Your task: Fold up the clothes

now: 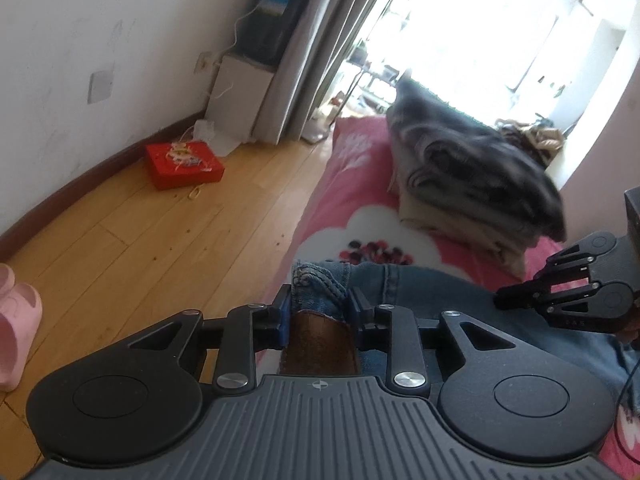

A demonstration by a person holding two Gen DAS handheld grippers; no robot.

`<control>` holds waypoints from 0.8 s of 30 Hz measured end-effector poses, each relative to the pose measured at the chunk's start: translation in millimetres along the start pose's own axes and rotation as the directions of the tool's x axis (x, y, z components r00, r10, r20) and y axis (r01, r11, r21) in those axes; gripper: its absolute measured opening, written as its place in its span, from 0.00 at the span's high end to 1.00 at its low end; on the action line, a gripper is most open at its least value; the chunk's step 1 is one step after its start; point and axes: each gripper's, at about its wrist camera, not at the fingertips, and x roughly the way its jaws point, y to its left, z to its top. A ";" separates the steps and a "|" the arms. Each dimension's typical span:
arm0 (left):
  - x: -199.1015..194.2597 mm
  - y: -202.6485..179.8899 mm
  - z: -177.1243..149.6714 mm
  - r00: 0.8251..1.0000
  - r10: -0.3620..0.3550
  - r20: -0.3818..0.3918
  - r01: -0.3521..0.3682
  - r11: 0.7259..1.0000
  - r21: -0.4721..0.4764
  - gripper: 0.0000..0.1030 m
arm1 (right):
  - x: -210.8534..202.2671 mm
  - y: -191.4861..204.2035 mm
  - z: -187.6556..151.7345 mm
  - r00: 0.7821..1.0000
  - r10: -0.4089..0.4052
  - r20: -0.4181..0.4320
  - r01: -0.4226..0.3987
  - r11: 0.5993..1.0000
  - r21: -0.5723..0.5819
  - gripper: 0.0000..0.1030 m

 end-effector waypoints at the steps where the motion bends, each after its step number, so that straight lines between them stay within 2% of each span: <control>1: 0.1 0.5 1.2 1.000 0.005 -0.006 -0.005 1.000 -0.007 0.67 | 0.9 -1.1 -1.7 1.000 -0.004 0.012 0.004 1.000 0.029 0.93; 2: -0.9 1.4 2.7 1.000 0.008 -0.012 -0.008 1.000 -0.015 0.66 | -1.8 -6.7 -2.9 1.000 0.000 0.028 -0.002 0.997 0.075 0.93; 5: -12.0 4.1 8.4 1.000 0.020 -0.003 -0.020 0.999 -0.039 0.57 | -19.1 -34.7 -9.8 0.996 0.012 0.093 -0.035 0.967 0.251 0.75; 6: -16.8 4.2 10.4 0.999 0.036 0.010 -0.035 0.999 -0.041 0.55 | -30.7 -50.0 -16.2 0.992 0.008 0.125 -0.049 0.944 0.327 0.72; 9: -31.6 1.4 17.0 0.997 0.058 0.056 -0.056 0.997 -0.047 0.55 | -67.6 -96.0 -38.1 0.977 -0.031 0.212 -0.088 0.845 0.527 0.72; 10: -36.6 -0.1 19.3 0.996 0.060 0.072 -0.057 0.997 -0.050 0.55 | -80.2 -106.6 -48.3 0.975 -0.063 0.212 -0.066 0.834 0.548 0.72; 13: -38.7 -16.5 25.1 0.998 0.006 0.061 -0.004 1.000 -0.023 0.55 | -110.9 -126.8 -78.6 0.975 -0.144 0.167 0.029 0.834 0.551 0.72; 17: -22.5 -50.7 21.3 0.996 -0.076 -0.045 0.079 0.995 0.058 0.55 | -116.8 -123.9 -118.6 0.987 -0.153 0.039 0.115 0.868 0.483 0.72; 21: 3.5 -78.3 -0.4 0.988 -0.045 -0.149 0.070 0.984 0.166 0.55 | -104.6 -109.6 -157.4 0.985 -0.152 -0.076 0.170 0.896 0.409 0.72; 24: 10.9 -83.9 -12.5 0.990 -0.014 -0.140 0.046 0.973 0.228 0.55 | -95.4 -98.8 -186.4 0.974 -0.156 -0.162 0.205 0.915 0.349 0.72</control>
